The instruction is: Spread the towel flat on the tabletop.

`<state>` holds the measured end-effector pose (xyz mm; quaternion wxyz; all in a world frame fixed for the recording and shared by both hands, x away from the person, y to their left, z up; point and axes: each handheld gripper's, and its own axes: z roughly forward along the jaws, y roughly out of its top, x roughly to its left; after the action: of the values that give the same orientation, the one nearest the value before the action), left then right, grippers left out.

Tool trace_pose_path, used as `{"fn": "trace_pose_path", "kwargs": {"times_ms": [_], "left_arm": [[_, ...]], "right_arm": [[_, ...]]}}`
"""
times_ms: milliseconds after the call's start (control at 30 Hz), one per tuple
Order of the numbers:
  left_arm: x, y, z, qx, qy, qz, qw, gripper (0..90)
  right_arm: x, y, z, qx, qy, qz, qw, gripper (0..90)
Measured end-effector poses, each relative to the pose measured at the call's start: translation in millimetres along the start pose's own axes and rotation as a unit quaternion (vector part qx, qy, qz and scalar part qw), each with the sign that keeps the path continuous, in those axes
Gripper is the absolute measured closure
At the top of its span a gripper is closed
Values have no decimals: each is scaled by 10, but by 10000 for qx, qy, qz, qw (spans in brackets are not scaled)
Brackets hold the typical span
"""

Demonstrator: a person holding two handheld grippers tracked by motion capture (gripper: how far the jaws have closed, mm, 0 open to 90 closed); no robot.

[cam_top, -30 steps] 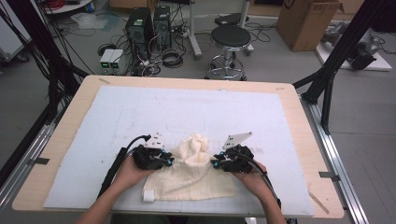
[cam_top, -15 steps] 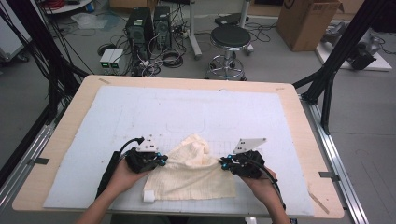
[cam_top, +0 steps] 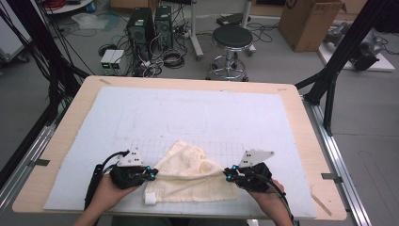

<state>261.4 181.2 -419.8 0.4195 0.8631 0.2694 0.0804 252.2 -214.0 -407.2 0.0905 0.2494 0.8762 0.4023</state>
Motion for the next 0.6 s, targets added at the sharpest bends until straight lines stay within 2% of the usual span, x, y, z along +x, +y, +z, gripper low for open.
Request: {"fn": "trace_pose_path", "kwargs": {"times_ms": [33, 133, 200, 333, 467, 600], "left_arm": [[12, 17, -2, -50, 18, -32, 10000, 773], [82, 115, 6, -200, 98, -151, 9996, 711], [126, 201, 34, -231, 167, -115, 9995, 680], [170, 385, 157, -273, 182, -11, 9995, 645], [189, 518, 356, -96, 117, 93, 9998, 611], [234, 514, 515, 61, -12, 58, 10000, 575]], "right_arm": [[1, 1, -6, -29, 32, 14, 10000, 783], [-7, 43, -34, -124, 62, 18, 9999, 713], [-18, 104, -66, -230, 48, 42, 9997, 672], [-62, 270, -98, -479, 129, 35, 9988, 645], [-119, 447, 36, -491, 178, -17, 9986, 639], [-189, 508, 254, -285, 274, 67, 9992, 627]]}}
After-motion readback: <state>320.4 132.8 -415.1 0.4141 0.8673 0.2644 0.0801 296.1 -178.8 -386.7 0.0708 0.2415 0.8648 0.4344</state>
